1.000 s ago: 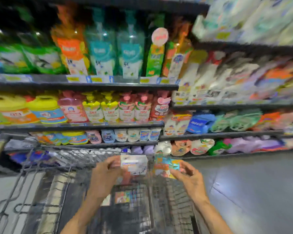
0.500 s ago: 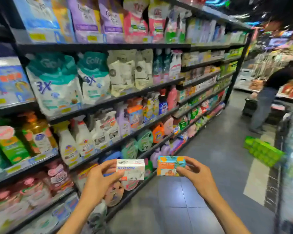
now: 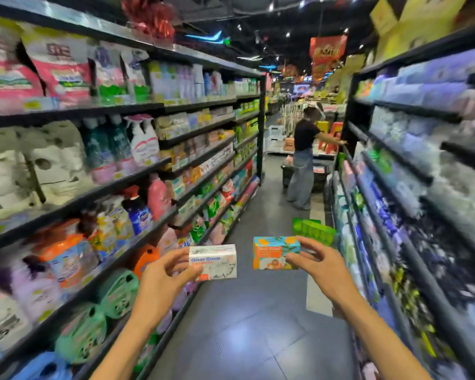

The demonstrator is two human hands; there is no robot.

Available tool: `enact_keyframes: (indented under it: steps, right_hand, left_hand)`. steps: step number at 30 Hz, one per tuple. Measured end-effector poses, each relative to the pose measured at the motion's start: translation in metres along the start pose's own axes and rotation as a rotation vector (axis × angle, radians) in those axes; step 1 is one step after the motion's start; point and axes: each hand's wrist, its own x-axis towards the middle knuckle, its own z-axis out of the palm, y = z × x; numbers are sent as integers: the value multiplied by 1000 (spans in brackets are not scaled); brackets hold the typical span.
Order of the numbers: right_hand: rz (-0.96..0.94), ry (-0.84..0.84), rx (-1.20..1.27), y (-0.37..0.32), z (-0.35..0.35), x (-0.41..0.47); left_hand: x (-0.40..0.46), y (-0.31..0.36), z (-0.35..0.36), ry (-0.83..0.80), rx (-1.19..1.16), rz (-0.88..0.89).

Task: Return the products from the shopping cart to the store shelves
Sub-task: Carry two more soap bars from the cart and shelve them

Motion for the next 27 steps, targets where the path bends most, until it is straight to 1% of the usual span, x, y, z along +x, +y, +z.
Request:
enact_keyframes:
  steps: [6, 13, 16, 21, 24, 27]
  right_hand:
    - [-4, 116, -18, 15, -48, 92]
    - [-23, 192, -37, 34, -70, 228]
    - [-23, 254, 14, 35, -77, 285]
    - [-19, 282, 51, 50, -92, 381]
    - [-19, 267, 71, 66, -100, 442]
    - [-17, 235, 80, 84, -110, 509]
  left_hand:
    - [118, -13, 65, -76, -18, 71]
    - [275, -36, 120, -124, -28, 110]
    - [341, -41, 142, -163, -12, 121]
    - [436, -53, 183, -175, 0, 141]
    - [492, -66, 210, -180, -6, 136]
    - [546, -78, 240, -152, -9, 118]
